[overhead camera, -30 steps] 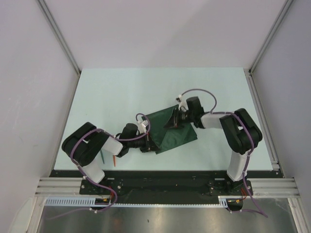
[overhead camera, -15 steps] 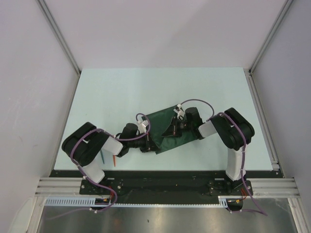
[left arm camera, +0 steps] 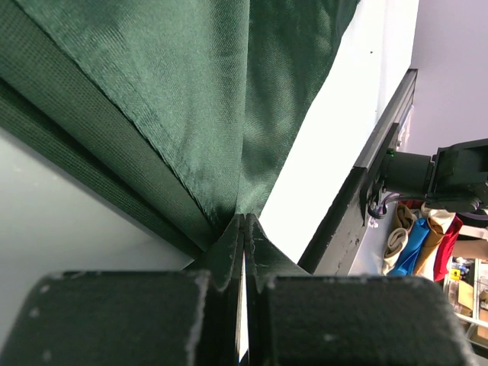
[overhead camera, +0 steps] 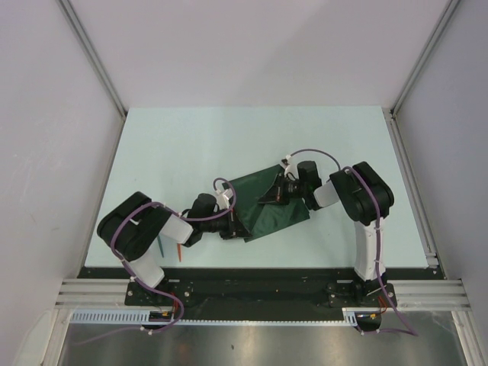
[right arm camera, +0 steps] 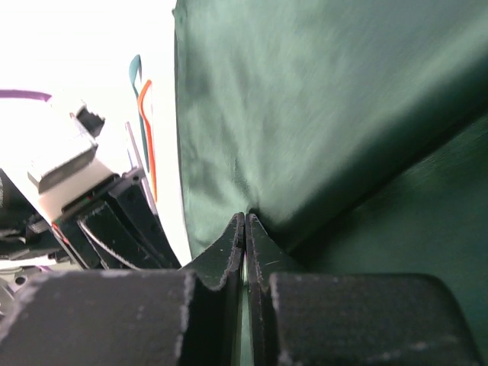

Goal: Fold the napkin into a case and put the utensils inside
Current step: Fold the top corner of the square-folded napkin at the center of the board.

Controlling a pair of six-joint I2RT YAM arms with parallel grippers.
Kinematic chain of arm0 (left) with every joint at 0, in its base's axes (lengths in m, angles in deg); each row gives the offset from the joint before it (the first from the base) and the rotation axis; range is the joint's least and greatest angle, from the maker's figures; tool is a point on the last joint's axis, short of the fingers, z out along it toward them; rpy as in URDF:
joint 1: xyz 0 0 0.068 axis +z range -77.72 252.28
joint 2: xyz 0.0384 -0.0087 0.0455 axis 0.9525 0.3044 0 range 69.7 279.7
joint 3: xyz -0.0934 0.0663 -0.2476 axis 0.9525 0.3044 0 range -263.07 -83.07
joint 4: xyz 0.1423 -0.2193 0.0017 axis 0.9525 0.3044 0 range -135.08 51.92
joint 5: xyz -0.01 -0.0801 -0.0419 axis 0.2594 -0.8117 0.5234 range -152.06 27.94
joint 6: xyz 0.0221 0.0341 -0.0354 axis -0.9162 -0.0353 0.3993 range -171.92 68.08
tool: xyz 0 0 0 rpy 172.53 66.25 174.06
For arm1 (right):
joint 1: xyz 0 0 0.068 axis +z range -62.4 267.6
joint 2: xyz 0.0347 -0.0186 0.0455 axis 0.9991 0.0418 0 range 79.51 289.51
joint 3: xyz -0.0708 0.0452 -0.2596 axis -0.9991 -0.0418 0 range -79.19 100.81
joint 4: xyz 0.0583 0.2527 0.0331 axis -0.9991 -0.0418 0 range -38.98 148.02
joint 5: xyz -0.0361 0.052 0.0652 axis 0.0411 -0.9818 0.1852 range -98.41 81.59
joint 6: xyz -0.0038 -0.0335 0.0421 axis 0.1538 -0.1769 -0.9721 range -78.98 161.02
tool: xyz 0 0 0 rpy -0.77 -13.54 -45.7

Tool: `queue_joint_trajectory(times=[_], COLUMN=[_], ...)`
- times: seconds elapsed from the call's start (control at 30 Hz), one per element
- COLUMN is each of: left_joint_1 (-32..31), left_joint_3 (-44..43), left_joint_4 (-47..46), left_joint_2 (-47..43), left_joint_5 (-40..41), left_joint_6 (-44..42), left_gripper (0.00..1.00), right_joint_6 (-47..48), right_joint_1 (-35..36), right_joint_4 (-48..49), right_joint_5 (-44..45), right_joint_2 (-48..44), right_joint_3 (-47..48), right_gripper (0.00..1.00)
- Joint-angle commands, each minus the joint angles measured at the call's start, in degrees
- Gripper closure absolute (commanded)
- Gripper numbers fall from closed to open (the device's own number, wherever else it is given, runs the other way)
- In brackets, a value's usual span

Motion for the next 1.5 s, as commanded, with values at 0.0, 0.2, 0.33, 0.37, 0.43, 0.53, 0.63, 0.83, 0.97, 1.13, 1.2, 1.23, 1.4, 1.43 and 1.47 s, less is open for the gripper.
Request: queue_joint_trajectory(times=[0.0,0.2,0.33,0.37,0.43,0.53,0.63,0.83,0.97,1.13,1.2,1.23,1.4,1.43,1.47], left_joint_1=[-0.74,-0.65,-0.65,-0.74,-0.74,-0.65,-0.65,-0.65,-0.65,-0.74,-0.74,-0.74,-0.39,0.22,0.66], left_joint_3=[1.46,1.46,1.46,1.55,1.63,1.55,1.02,-1.0,-3.19,-6.88,-8.46,-9.17,-14.7,-15.15,-15.59], left_joint_4=[6.86,6.33,6.15,6.15,6.33,6.77,8.0,12.03,18.7,24.78,26.72,27.77,33.48,34.36,34.72], left_joint_2=[2.61,3.23,3.23,3.14,3.05,2.7,1.82,-1.24,-5.9,-12.23,-14.17,-14.7,-17.16,-17.34,-17.43], left_joint_5=[2.26,1.91,1.82,1.65,1.74,1.74,2.17,2.44,3.32,3.58,3.15,2.88,5.34,5.95,6.22], left_joint_6=[-2.63,-2.46,-2.37,-2.37,-2.46,-2.46,-3.07,-5.0,-7.11,-7.73,-7.55,-7.47,-8.61,-8.7,-8.7], left_gripper=[1.0,1.0,1.0,1.0,1.0,1.0,1.0,1.0,0.95,0.76,0.7,0.68,0.65,0.65,0.64], right_joint_6=[2.23,2.06,1.19,1.09,0.66,1.26,2.32,8.47,14.27,19.11,20.07,20.6,20.69,21.21,21.66], right_joint_1=[-1.94,-3.88,-5.2,-5.46,-6.25,-6.7,-6.87,-7.75,-9.42,-11.53,-11.53,-11.18,-9.34,-7.77,-6.88], right_joint_4=[0.41,-0.29,0.15,0.15,-0.46,-1.95,-4.32,-15.46,-26.28,-34.29,-35.7,-36.67,-37.2,-37.73,-38.25], right_joint_5=[-0.52,-2.02,-3.25,-3.25,-3.51,-3.69,-3.34,-0.53,2.72,6.32,7.99,8.43,11.06,12.47,13.79], right_joint_2=[2.2,5.8,8.53,8.96,9.23,7.22,3.36,-8.49,-15.09,-19.68,-21.34,-21.88,-24.95,-25.3,-25.74], right_joint_3=[3.25,7.91,11.16,12.04,12.83,12.4,10.12,6.34,6.16,2.04,0.71,-0.07,-5.88,-6.23,-6.67], right_gripper=[0.96,0.95,0.95,0.95,0.94,0.93,0.91,0.82,0.75,0.74,0.76,0.77,0.83,0.83,0.83])
